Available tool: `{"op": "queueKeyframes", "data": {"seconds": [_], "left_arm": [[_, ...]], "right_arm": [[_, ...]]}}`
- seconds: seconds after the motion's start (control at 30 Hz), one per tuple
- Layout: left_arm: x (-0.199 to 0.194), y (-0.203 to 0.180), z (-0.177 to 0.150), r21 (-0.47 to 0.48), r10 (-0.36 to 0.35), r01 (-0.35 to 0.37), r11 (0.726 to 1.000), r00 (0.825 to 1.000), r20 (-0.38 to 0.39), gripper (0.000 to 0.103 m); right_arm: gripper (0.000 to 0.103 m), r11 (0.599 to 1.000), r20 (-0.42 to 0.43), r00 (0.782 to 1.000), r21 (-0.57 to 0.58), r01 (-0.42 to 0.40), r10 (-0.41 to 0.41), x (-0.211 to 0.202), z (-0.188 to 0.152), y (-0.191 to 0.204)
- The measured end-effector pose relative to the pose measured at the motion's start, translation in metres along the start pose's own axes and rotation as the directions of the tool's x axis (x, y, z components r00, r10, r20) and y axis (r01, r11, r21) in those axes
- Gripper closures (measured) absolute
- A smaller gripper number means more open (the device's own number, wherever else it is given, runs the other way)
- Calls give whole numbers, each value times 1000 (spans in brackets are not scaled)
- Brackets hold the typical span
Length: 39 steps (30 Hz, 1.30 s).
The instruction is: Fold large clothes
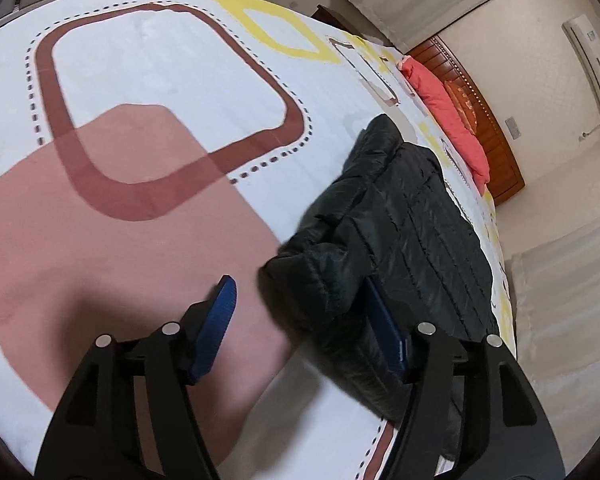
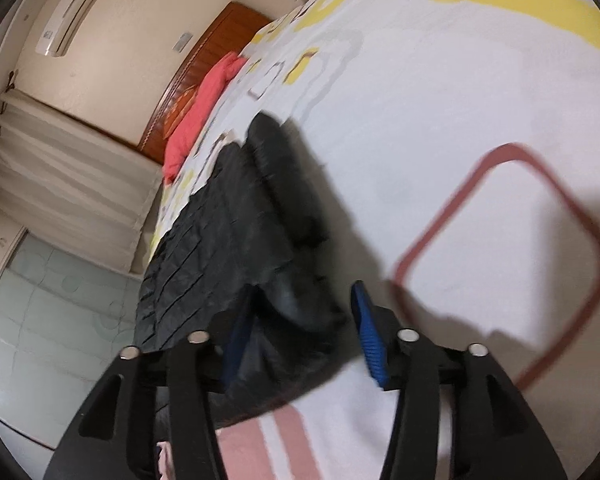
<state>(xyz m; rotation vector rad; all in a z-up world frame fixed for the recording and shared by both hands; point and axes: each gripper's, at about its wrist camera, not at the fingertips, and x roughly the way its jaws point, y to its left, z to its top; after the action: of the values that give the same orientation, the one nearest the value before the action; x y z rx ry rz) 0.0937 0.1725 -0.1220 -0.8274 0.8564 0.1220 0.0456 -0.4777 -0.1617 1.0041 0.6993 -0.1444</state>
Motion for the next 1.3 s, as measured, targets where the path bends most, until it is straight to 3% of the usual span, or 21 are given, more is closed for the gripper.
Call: {"op": "queueKeyframes", "data": {"seconds": [0.1,0.2,0.3,0.37,0.43,0.5,0.67,0.73,0.87,0.97,1.1,1.17,1.3], "left_arm": [[-15,7,2,6,24,-24,1000,999,26,37],[-23,8,7,84,118,-124,989,990,72,37],[-25,6,11,176,218,-234,956,970,104,37],[-24,1,12,245,279,-306,920,950,141,37],[-24,-2,13,288,329,-369,884,927,178,37],[-26,-3,16,298,349,-398,868,915,204,37],[-40,-36,18,352,320,-412,840,902,290,37],[-42,-58,12,407,286,-401,821,905,315,37],[-29,-105,-10,530,218,-357,769,926,308,37],[-3,-137,-28,614,185,-291,734,955,231,37],[29,-178,-45,677,169,-258,689,966,196,37],[45,-197,-52,699,179,-282,657,959,219,37],[80,-226,-64,733,233,-385,561,923,307,37]], "right_arm": [[51,999,24,999,17,30,-30,-14,5,-14],[51,996,44,995,12,94,-94,-23,9,-19],[51,984,48,984,-39,171,-169,-25,11,-14],[51,967,61,972,-103,233,-228,-25,12,-4],[51,941,84,956,-175,291,-280,-22,11,10],[51,919,100,947,-230,320,-305,-20,10,23],[51,871,154,936,-345,351,-316,-15,1,64],[51,854,168,941,-397,337,-293,-13,-6,85],[51,818,128,957,-497,288,-259,7,-29,122],[51,785,67,966,-570,243,-250,36,-47,150],[51,727,26,967,-655,207,-252,73,-63,190],[51,699,21,966,-686,202,-258,92,-69,211],[52,621,66,952,-744,247,-300,120,-77,239]]}}
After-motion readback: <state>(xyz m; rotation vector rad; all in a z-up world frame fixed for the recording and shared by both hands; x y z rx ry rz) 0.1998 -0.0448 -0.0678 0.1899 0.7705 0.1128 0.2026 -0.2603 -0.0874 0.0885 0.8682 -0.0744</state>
